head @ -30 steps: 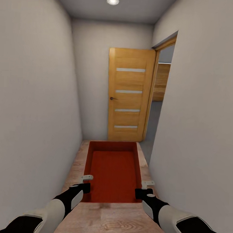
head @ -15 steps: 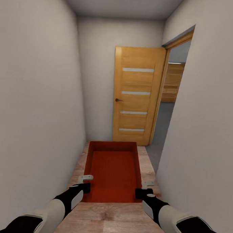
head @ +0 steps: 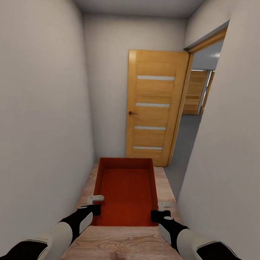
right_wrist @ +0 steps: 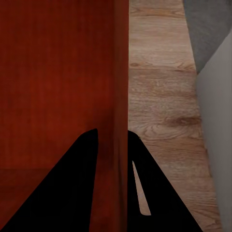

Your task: Move the two storage containers from the living room to the garage. In the garage, place one container on the floor and stack the other container on top of it (either order is fine).

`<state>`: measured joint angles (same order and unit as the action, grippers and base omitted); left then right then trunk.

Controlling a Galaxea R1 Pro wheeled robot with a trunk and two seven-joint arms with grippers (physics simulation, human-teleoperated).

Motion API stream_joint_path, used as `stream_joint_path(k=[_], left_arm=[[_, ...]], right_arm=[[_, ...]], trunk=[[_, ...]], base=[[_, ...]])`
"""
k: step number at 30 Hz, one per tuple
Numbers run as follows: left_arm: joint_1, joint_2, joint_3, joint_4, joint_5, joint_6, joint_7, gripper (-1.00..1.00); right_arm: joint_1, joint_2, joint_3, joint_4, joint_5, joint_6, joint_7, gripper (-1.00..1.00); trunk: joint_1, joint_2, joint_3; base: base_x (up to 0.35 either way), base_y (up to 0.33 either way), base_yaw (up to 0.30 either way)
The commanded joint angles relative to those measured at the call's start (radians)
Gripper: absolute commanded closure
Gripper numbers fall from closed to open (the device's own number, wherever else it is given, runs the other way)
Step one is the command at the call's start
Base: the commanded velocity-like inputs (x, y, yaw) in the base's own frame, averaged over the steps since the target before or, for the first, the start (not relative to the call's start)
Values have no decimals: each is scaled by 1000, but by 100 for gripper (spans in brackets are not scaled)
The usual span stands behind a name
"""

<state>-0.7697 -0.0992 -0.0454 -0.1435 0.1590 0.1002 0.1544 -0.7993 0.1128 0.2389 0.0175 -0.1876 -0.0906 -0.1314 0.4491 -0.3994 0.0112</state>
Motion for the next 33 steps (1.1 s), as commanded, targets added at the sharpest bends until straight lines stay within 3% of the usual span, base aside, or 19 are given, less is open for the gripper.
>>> stream_joint_path(k=[1, 33], left_arm=[[0, 41, 35, -5, -12, -35, 42, 100], [0, 41, 35, -5, -12, -34, 42, 100]], right_arm=[[0, 1, -24, 2, -4, -3, 12, 100], [0, 1, -24, 2, -5, -2, 12, 100]], trunk=[[1, -1, 0], [1, -1, 0]], base=[[324, 0, 0], [324, 0, 0]])
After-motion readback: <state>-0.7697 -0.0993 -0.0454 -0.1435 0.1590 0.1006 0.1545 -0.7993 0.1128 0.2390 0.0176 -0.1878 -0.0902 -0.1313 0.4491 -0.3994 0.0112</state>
